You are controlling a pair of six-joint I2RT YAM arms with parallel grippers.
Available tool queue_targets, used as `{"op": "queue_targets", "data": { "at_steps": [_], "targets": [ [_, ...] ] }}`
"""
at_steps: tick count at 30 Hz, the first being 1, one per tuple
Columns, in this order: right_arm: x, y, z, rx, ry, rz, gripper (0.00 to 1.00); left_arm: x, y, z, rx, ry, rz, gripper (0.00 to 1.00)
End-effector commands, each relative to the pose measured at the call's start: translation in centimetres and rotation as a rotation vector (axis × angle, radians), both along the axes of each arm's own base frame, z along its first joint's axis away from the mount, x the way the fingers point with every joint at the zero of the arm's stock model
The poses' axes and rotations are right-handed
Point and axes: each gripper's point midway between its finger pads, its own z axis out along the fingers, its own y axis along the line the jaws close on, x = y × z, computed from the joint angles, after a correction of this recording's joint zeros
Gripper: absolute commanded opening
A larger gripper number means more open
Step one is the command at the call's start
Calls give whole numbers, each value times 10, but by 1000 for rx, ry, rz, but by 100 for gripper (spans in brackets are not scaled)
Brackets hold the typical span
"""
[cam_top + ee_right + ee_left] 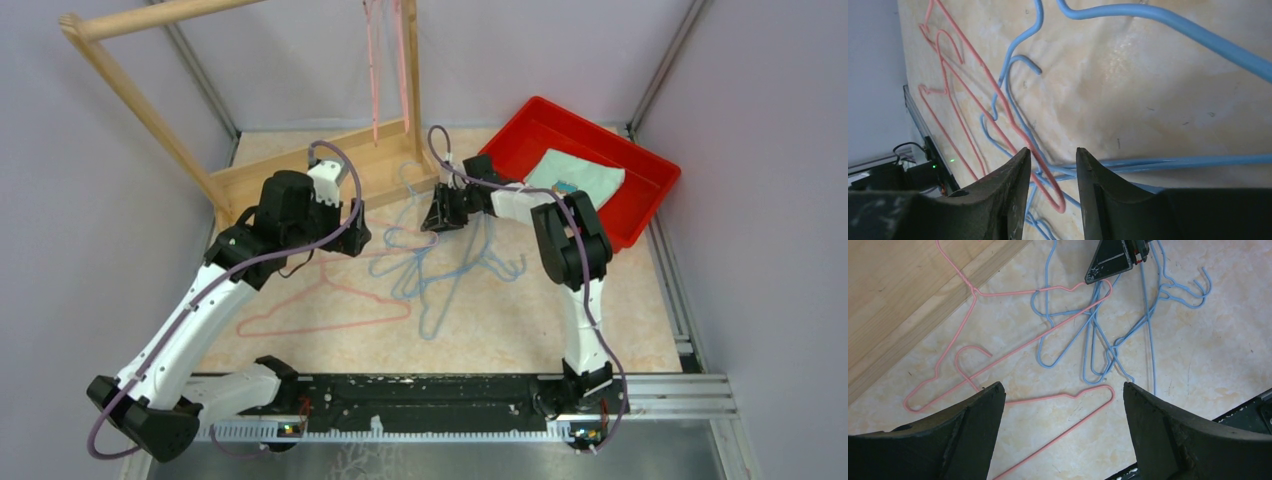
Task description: Organize the hangers
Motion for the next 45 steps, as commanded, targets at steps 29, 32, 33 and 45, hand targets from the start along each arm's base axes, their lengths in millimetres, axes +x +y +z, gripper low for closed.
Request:
{"op": "queue_targets", "data": {
  "at_steps": [29,32,33,45],
  "targets": [
    [-52,-21,120,26,-209,131,0,14,2,-13,42,-53,-14,92],
    [-63,-44,135,9,-228,121,0,25,11,-7,89,-95,11,93],
    [-67,-50,144,21,-243,110,0,29,14,-5,100,-105,19,94],
    [-102,-83,227,79,-421,118,0,76,43,8,86,-191,45,94]
  ]
}}
